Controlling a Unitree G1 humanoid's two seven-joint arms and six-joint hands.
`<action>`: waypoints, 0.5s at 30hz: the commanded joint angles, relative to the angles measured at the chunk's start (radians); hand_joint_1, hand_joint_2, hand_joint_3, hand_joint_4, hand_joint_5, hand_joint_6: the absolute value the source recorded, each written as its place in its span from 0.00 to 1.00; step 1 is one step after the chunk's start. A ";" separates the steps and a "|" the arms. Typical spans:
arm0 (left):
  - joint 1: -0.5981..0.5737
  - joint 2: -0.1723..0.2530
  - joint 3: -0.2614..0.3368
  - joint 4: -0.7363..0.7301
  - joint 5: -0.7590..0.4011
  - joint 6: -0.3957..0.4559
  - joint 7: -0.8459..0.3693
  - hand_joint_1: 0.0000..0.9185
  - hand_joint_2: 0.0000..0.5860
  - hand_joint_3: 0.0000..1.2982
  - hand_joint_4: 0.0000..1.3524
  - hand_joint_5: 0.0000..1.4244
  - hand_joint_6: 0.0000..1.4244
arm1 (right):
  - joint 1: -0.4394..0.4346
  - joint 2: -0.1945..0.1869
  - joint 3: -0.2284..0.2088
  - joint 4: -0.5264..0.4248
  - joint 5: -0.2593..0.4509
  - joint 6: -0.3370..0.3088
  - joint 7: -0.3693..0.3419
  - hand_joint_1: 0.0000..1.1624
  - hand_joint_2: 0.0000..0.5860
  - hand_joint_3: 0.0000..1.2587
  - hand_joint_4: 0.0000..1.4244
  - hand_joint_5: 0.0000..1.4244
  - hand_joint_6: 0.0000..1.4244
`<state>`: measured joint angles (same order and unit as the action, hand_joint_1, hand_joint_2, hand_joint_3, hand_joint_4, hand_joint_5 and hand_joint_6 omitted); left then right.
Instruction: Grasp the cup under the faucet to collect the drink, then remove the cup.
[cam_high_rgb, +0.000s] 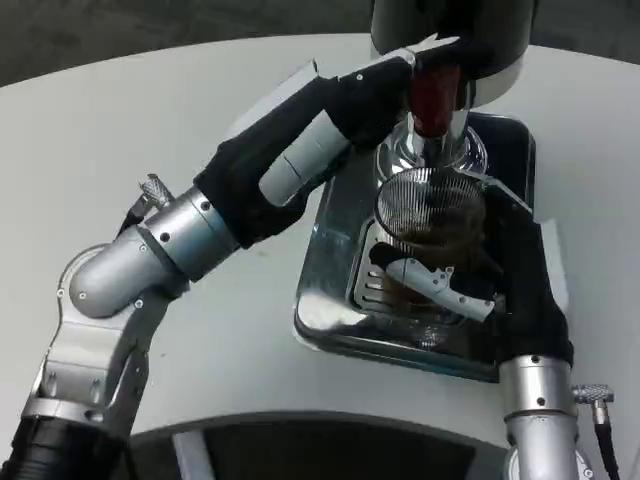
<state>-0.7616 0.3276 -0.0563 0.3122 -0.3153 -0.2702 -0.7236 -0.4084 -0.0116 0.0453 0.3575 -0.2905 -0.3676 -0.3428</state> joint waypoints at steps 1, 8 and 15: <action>0.054 -0.019 0.012 0.044 -0.009 0.087 -0.005 0.00 0.09 0.03 0.00 0.01 0.00 | 0.020 0.001 -0.002 -0.005 -0.001 0.005 -0.007 0.86 0.24 0.57 0.52 0.58 0.49; 0.045 -0.035 0.026 0.044 -0.058 0.123 -0.036 0.00 0.08 0.00 0.00 0.01 0.00 | 0.035 0.001 -0.004 -0.021 -0.002 0.007 -0.007 0.86 0.24 0.57 0.52 0.58 0.49; 0.054 -0.029 0.036 -0.008 -0.075 0.156 -0.063 0.00 0.08 0.00 0.00 0.01 0.00 | 0.043 0.004 -0.003 -0.032 -0.002 0.011 -0.005 0.86 0.25 0.57 0.52 0.59 0.49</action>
<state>-0.7558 0.2898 -0.0159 0.3034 -0.4057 -0.1653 -0.7701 -0.3920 -0.0124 0.0410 0.3393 -0.2905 -0.3660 -0.3429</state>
